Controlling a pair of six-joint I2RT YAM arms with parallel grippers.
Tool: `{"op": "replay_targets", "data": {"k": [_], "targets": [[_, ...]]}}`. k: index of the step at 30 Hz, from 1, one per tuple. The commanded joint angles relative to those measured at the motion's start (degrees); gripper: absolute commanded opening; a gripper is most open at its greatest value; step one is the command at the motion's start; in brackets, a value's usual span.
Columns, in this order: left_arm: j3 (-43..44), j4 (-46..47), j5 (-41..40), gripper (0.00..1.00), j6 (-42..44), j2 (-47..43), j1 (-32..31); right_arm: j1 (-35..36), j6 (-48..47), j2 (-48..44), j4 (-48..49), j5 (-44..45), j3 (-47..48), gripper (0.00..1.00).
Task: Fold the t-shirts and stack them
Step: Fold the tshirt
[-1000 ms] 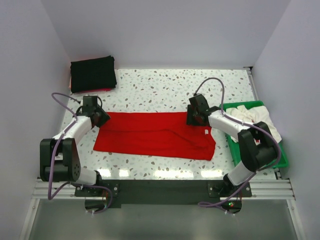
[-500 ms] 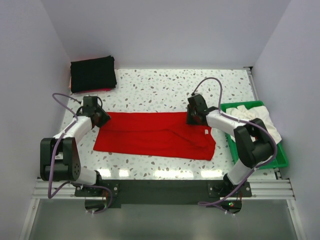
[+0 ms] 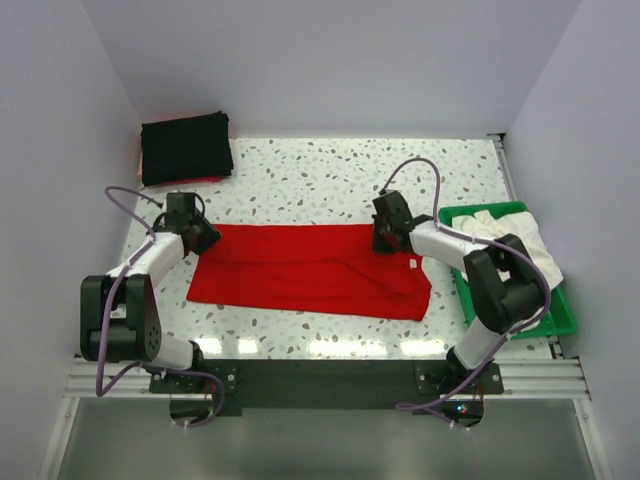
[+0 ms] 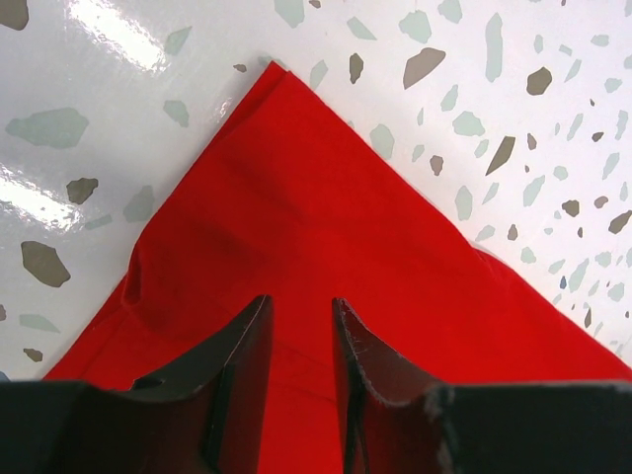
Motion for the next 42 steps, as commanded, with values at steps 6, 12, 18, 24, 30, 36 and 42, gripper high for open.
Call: {"op": "replay_targets", "data": {"k": [6,12,18,24,30,36,42], "targets": [[-0.37,2.1,0.5,0.35,0.31,-0.14,-0.09,3.44,1.54,-10.05,-1.58,-3.1,-2.24,0.0],[-0.19,2.19,0.68,0.34,0.31,0.03,-0.09,8.01,3.48,-15.07,-2.81,-4.07,-5.05,0.0],[-0.28,2.19,0.86,0.34,0.31,0.21,-0.09,13.81,6.46,-17.27,-2.64,-4.34,-7.78,0.0],[-0.45,2.28,1.03,0.34,0.22,0.29,-0.17,19.79,9.01,-17.1,-2.46,-2.58,-8.66,0.0],[-0.54,2.54,1.3,0.34,0.22,0.21,-0.09,21.55,9.54,-17.53,-3.08,-1.17,-8.84,0.05],[-0.54,2.46,1.3,0.34,0.22,0.12,-0.09,21.64,8.4,-20.43,-5.62,-0.12,-7.52,0.24],[-0.1,2.63,1.21,0.34,0.31,0.12,-0.09,21.64,7.52,-22.72,-8.61,3.83,-6.46,0.47]]}}
